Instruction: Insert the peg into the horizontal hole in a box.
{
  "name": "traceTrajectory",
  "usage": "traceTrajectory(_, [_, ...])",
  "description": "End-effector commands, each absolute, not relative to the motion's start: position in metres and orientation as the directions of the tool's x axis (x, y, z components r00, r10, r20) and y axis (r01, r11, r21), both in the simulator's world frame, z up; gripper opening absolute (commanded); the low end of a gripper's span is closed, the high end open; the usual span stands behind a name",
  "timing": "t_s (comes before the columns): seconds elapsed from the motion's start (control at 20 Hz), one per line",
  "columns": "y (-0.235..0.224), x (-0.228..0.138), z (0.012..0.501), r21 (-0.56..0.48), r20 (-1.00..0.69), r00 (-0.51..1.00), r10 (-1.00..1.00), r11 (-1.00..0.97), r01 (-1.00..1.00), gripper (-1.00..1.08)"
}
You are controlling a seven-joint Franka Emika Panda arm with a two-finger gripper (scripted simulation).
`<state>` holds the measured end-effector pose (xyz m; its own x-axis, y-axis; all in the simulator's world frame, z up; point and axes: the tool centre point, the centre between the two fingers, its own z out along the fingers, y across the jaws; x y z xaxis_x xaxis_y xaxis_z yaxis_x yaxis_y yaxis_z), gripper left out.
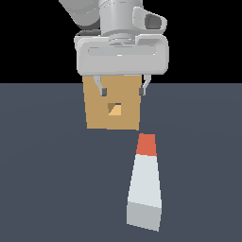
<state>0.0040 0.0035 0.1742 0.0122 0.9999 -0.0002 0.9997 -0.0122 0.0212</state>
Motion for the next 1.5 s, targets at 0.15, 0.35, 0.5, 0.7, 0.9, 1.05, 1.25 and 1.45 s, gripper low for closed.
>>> traceTrajectory(0.15, [0.001, 0.005, 0.172, 0.021, 0.000, 0.016, 1.000, -0.016, 1.000, 1.00])
traceTrajectory(0.35, [-0.010, 0.009, 0.163, 0.019, -0.001, 0.034, 0.999, -0.034, 0.999, 1.00])
traceTrajectory(0.5, [-0.023, 0.015, 0.152, 0.017, -0.001, 0.056, 0.998, -0.056, 0.998, 1.00])
traceTrajectory(0.7, [-0.049, 0.023, 0.131, 0.013, -0.001, 0.097, 0.995, -0.097, 0.995, 1.00])
traceTrajectory(0.9, [-0.079, 0.033, 0.106, 0.008, -0.002, 0.146, 0.989, -0.146, 0.989, 1.00])
traceTrajectory(1.05, [-0.096, 0.037, 0.092, 0.005, -0.001, 0.174, 0.985, -0.174, 0.985, 1.00])
traceTrajectory(1.25, [-0.113, 0.042, 0.079, 0.002, -0.001, 0.201, 0.980, -0.201, 0.980, 1.00])
traceTrajectory(1.45, [-0.121, 0.044, 0.073, 0.000, 0.000, 0.213, 0.977, -0.213, 0.977, 1.00])
